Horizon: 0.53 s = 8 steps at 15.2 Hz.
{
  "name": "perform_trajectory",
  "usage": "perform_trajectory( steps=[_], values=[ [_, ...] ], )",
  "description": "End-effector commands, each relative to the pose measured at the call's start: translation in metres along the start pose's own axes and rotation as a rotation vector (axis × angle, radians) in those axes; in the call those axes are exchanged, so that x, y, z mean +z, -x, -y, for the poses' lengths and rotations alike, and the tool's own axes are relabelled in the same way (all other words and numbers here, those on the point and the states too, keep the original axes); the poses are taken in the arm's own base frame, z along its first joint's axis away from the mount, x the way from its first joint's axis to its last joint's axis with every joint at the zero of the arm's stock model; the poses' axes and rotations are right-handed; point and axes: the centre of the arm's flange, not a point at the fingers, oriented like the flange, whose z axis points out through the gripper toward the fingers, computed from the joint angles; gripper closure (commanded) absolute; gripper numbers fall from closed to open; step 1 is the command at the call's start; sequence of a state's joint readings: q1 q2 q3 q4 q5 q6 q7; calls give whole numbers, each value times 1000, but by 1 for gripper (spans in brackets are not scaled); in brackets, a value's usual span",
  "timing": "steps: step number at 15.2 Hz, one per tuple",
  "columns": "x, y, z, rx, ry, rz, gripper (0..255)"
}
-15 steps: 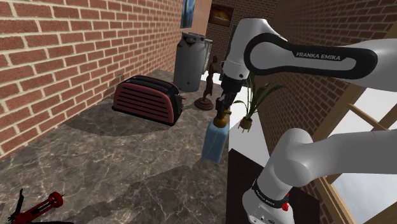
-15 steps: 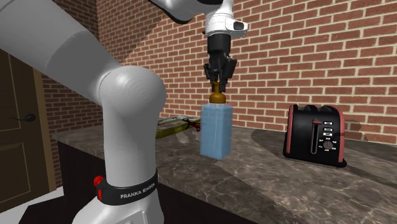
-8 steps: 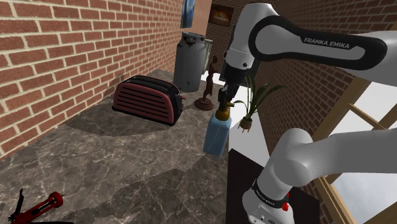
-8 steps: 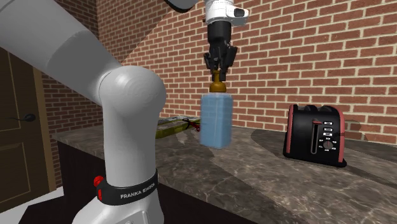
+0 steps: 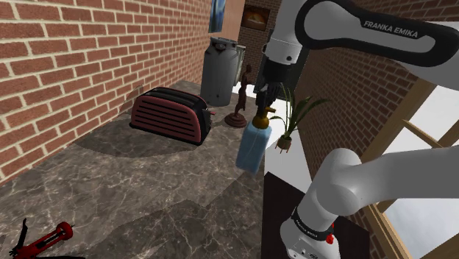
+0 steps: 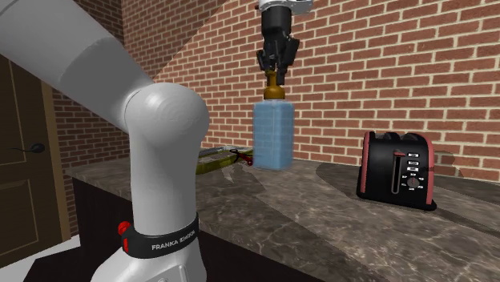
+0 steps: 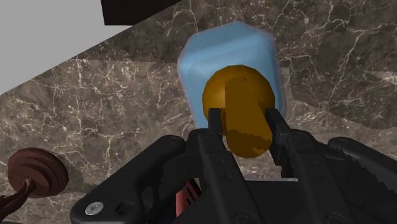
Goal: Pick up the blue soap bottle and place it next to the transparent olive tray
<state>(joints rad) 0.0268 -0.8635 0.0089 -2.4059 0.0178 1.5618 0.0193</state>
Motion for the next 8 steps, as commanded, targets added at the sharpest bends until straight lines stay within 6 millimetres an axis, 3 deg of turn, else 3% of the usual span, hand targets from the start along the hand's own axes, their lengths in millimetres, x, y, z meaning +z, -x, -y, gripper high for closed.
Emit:
perform_trajectory(
  steps=[1, 8],
  values=[
    [-10, 0, 1, 0, 0, 0, 255],
    [-47, -1, 1, 0, 0, 0, 255]
  ],
)
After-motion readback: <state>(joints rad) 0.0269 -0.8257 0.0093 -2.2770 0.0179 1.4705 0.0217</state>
